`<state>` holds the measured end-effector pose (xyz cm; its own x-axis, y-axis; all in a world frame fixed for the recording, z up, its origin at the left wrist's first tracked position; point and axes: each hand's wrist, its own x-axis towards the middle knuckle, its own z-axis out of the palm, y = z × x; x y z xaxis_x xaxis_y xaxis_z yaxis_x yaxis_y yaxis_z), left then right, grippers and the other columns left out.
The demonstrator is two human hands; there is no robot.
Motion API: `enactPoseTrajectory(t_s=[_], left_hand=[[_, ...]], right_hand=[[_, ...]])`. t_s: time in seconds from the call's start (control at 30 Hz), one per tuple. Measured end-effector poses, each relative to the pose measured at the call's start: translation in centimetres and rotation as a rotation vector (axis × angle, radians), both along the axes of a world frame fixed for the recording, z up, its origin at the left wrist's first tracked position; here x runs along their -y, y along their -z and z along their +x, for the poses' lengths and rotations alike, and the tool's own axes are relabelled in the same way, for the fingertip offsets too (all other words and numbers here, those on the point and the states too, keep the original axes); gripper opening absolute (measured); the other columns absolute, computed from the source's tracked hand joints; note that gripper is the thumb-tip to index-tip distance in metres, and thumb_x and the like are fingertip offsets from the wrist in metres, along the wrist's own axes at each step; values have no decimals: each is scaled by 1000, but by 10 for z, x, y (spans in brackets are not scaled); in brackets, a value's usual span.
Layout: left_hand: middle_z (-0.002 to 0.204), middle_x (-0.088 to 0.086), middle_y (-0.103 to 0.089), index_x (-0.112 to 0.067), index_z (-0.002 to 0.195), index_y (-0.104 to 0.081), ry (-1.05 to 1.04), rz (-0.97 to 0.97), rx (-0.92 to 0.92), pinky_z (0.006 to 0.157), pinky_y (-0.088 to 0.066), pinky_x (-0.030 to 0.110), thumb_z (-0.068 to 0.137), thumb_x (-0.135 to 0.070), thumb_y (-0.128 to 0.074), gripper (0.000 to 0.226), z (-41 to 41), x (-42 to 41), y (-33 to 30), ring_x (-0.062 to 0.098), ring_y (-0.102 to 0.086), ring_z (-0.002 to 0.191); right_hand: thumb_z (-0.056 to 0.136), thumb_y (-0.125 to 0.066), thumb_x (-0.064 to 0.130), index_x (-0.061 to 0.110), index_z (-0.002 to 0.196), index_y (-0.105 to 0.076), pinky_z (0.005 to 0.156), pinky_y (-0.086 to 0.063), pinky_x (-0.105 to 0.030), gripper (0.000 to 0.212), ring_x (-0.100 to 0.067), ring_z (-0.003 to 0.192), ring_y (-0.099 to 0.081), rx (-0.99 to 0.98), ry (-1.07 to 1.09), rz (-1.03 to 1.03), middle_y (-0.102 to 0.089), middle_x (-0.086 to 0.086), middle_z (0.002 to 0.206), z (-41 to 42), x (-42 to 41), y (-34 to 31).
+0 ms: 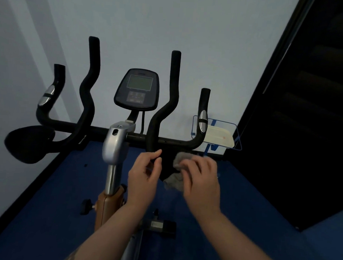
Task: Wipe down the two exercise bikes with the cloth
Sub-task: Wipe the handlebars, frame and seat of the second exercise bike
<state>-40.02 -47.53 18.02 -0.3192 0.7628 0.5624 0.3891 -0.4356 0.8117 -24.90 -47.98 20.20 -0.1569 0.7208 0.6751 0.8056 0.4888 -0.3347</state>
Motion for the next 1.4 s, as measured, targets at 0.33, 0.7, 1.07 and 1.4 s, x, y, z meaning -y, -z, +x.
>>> enactPoseTrajectory(t_s=[0.33,0.7,1.07,1.4], left_hand=[[87,-4,-59,-26,109,-63,15,-1,33,66,-44,13,94,-8,-57,25,1,-2,1,10,-56,76],[86,-2,-59,-38,106,-61,49,-20,73,66,-43,12,94,-9,-56,32,2,-1,-3,10,-55,75],[83,-5,-58,-37,106,-63,50,-32,74,65,-42,9,93,-7,-59,32,-2,-1,-3,6,-55,74],[83,1,-59,-23,107,-66,-35,-31,90,64,-41,10,93,-6,-58,23,8,0,-5,6,-54,73]], right_hand=[[98,-49,17,15,105,-61,68,-47,-34,14,-18,93,-53,-80,42,-232,-50,-1,108,-20,-52,-35],[100,-45,19,16,110,-50,58,-45,-34,11,-20,74,-54,-95,55,-233,-43,-2,113,-16,-33,-15],[98,-50,20,14,110,-51,57,-49,-30,13,-16,77,-56,-190,66,-174,-44,-2,117,-19,-14,-1],[99,-46,23,19,102,-50,65,-45,-35,6,-19,82,-55,0,-109,-313,-52,3,105,-11,-59,-38]])
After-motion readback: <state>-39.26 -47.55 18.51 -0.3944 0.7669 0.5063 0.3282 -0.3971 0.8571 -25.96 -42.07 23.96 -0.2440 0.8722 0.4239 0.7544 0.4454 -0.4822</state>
